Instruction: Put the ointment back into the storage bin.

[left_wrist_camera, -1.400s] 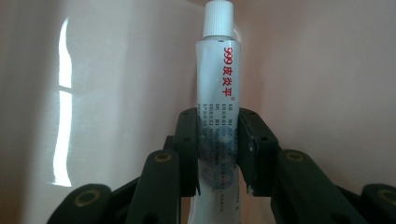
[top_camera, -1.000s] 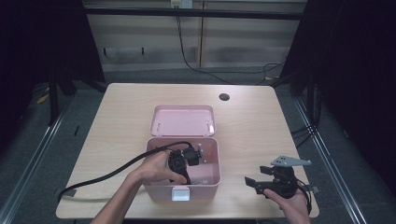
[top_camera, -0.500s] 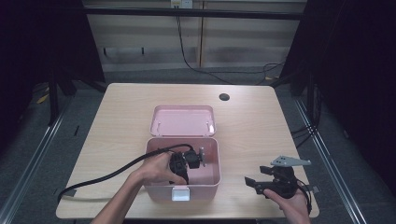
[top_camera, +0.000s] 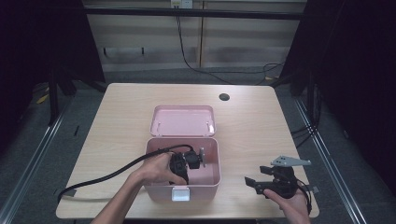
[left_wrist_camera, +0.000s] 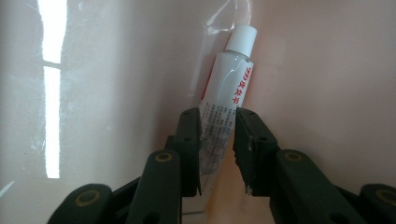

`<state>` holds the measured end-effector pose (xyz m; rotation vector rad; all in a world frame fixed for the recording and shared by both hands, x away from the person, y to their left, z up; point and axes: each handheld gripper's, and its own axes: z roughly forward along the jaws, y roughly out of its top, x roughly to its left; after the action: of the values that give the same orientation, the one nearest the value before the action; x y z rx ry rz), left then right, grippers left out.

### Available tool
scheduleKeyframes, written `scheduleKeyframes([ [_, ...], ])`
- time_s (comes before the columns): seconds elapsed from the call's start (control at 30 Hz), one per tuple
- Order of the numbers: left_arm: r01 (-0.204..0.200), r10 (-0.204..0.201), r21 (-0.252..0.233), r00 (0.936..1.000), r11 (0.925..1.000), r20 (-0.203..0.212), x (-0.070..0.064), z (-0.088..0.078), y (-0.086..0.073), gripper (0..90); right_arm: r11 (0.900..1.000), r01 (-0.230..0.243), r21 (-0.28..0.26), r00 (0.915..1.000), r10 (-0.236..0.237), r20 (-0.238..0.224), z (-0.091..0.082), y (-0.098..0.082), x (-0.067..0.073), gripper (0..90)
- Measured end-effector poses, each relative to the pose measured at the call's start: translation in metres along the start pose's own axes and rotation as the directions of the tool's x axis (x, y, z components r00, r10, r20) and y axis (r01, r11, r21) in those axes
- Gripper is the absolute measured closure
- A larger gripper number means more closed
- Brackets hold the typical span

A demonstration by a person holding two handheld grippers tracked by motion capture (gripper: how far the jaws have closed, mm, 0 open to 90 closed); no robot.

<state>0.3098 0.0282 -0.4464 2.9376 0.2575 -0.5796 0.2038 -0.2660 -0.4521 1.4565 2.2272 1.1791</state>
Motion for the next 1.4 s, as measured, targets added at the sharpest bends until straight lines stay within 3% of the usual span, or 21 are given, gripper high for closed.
scheduleKeyframes([
  [0.4,0.038,-0.040,-0.086,0.9988,0.9956,-0.027,0.001,-0.013,-0.002,64.3,1.000,0.002,-0.002,1.0000,-0.002,0.000,0.000,0.000,0.000,19.1],
  [0.47,0.039,-0.044,-0.106,0.9983,0.9935,-0.039,0.000,-0.016,-0.003,63.4,1.000,0.002,-0.001,1.0000,-0.002,-0.001,0.000,0.000,0.000,19.1],
  [0.5,0.023,-0.032,-0.122,0.9971,0.9923,-0.069,0.000,-0.018,-0.003,63.7,1.000,0.000,0.000,1.0000,0.000,0.001,0.000,0.000,0.000,19.1],
  [0.77,0.028,-0.048,-0.199,0.9943,0.9796,-0.095,-0.004,-0.030,-0.007,67.8,1.000,0.001,0.001,1.0000,-0.001,0.000,0.000,0.000,0.000,19.1],
  [1.03,0.028,-0.048,-0.212,0.9945,0.9769,-0.093,-0.007,-0.039,-0.011,64.7,1.000,0.000,0.001,1.0000,0.000,0.001,0.000,0.000,0.000,19.1],
  [1.13,0.032,-0.055,-0.241,0.9941,0.9700,-0.093,-0.012,-0.043,-0.013,63.2,1.000,0.001,0.001,1.0000,-0.001,0.001,0.001,0.000,0.000,19.1],
  [1.33,0.009,-0.040,-0.252,0.9921,0.9677,-0.119,-0.017,-0.057,-0.020,55.5,1.000,0.001,-0.001,1.0000,-0.001,0.002,0.000,0.000,0.000,19.1],
  [1.4,0.006,-0.038,-0.257,0.9921,0.9663,-0.120,-0.018,-0.059,-0.021,56.6,1.000,0.000,0.000,1.0000,0.000,0.001,0.000,0.000,0.000,19.1],
])
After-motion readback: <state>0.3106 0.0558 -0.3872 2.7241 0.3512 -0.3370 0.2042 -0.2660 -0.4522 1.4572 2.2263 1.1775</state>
